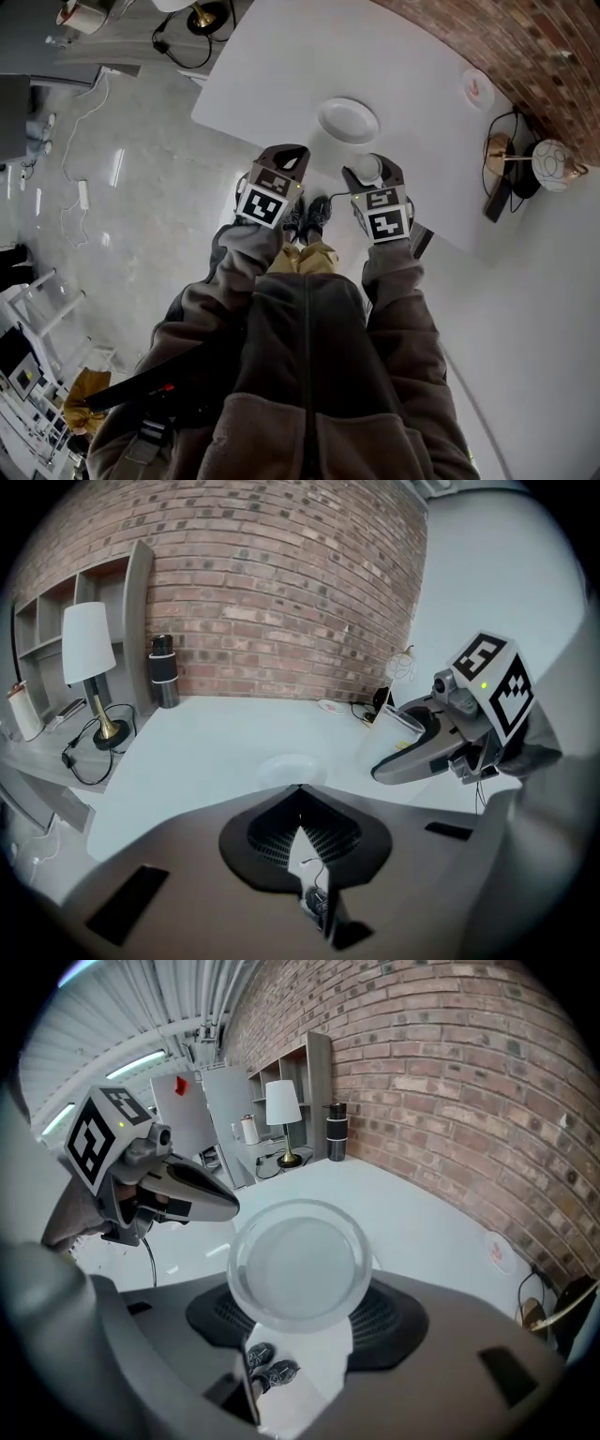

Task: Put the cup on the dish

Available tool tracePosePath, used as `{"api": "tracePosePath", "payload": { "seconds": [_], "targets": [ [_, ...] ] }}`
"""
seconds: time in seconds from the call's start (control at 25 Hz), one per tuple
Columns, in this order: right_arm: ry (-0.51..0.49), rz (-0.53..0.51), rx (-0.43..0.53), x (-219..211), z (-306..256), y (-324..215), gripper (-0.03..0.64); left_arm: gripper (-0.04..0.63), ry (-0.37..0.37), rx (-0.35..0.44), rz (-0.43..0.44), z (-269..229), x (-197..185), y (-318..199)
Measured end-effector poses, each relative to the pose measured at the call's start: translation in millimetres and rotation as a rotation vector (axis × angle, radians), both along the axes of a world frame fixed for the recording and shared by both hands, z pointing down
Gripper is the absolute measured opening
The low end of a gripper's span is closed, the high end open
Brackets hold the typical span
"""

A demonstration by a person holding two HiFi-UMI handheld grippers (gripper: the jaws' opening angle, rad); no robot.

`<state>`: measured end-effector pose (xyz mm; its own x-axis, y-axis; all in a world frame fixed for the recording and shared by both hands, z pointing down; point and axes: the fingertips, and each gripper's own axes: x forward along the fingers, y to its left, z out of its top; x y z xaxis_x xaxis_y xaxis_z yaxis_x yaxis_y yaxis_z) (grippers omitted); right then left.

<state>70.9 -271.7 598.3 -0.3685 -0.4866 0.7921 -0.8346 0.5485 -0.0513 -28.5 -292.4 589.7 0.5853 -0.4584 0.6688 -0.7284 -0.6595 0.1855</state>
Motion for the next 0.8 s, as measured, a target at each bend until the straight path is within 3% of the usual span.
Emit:
{"api": "tracePosePath", "payload": {
  "seconds": [0.8],
  "targets": [
    [0.022,0.005,-0.013,1.8,97.3,-89.2,0.256,0.005,-0.069,-0.104,-0.070,71.9,-16.6,-30.2]
  ]
}}
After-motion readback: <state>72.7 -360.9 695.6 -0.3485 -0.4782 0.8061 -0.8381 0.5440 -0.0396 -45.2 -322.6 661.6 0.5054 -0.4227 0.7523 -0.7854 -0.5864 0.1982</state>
